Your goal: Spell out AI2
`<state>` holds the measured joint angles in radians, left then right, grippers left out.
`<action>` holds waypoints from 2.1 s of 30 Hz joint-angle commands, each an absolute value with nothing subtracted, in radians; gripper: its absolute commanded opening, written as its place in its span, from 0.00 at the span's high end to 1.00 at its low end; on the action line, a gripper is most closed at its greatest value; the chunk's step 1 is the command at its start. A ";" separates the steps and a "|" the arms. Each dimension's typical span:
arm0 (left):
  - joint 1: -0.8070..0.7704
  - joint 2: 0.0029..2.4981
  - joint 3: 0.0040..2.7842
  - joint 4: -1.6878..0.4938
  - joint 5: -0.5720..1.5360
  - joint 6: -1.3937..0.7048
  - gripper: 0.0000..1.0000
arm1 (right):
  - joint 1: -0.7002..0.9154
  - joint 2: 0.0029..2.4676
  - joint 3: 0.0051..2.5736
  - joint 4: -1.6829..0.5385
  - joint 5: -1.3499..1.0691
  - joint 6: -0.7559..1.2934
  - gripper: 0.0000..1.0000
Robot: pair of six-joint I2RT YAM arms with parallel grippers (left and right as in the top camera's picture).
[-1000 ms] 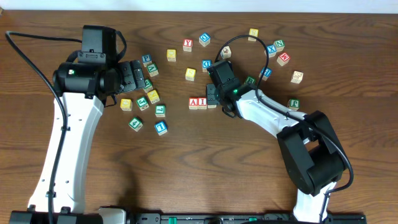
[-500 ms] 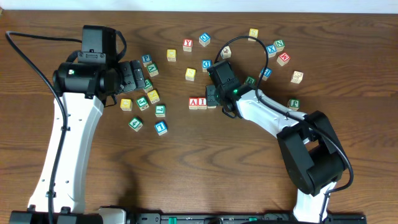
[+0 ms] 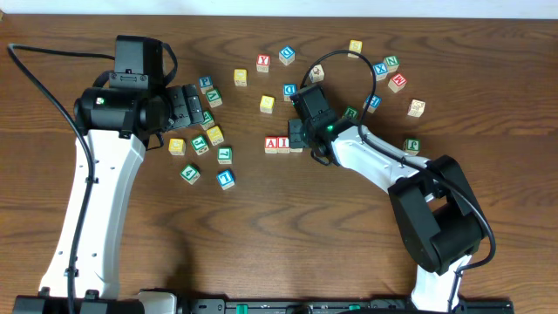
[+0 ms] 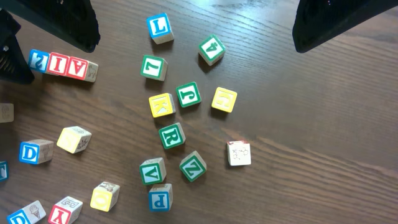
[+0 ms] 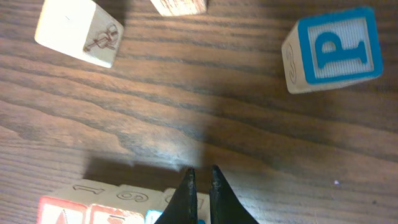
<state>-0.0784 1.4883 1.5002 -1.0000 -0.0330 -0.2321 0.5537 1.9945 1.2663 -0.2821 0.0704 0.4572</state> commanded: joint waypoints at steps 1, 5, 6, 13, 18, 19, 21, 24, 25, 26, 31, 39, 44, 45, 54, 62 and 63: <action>-0.074 1.483 1.522 -1.006 -0.046 -0.237 0.02 | 0.559 1.998 1.266 -0.264 0.068 0.429 0.96; -0.074 1.483 1.522 -1.006 -0.046 -0.237 0.02 | 0.559 1.998 1.266 -0.254 0.068 0.429 0.95; -0.074 1.483 1.522 -1.006 -0.046 -0.237 0.02 | 0.559 1.998 1.266 -0.254 0.068 0.429 0.95; -0.074 1.483 1.522 -1.006 -0.046 -0.237 0.02 | 0.559 1.999 1.266 -0.253 0.051 0.411 0.95; -0.074 1.483 1.522 -1.006 -0.046 -0.237 0.02 | 0.559 1.999 1.266 -0.254 0.046 0.408 0.96; -0.074 1.483 1.522 -1.006 -0.046 -0.237 0.02 | 0.559 1.999 1.265 -0.254 0.041 0.402 0.96; -0.074 1.483 1.522 -1.006 -0.046 -0.237 0.02 | 0.561 1.999 1.264 -0.254 0.041 0.402 0.96; -0.074 1.483 1.522 -1.006 -0.046 -0.237 0.02 | 0.564 1.999 1.262 -0.254 0.041 0.395 0.96; -0.074 1.483 1.522 -1.006 -0.046 -0.237 0.02 | 0.565 1.999 1.262 -0.255 0.041 0.394 0.96; -0.074 1.483 1.522 -1.006 -0.046 -0.237 0.02 | 0.566 1.999 1.262 -0.256 0.040 0.394 0.96; -0.074 1.483 1.522 -1.006 -0.046 -0.237 0.03 | 0.572 1.999 1.262 -0.261 0.027 0.369 0.96; -0.074 1.483 1.522 -1.006 -0.046 -0.237 0.02 | 0.574 1.999 1.262 -0.263 0.023 0.361 0.95; -0.074 1.483 1.522 -1.006 -0.046 -0.237 0.02 | 0.574 1.999 1.262 -0.266 0.023 0.361 0.95; -0.074 1.483 1.522 -1.006 -0.046 -0.237 0.02 | 0.574 1.999 1.262 -0.267 0.023 0.361 0.95; -0.074 1.483 1.522 -1.006 -0.046 -0.237 0.02 | 0.576 1.999 1.262 -0.273 0.016 0.361 0.96; -0.074 1.483 1.522 -1.006 -0.046 -0.237 0.02 | 0.576 1.999 1.262 -0.278 0.015 0.361 0.96; -0.074 1.483 1.522 -1.006 -0.046 -0.237 0.02 | 0.576 1.999 1.262 -0.278 0.015 0.361 0.96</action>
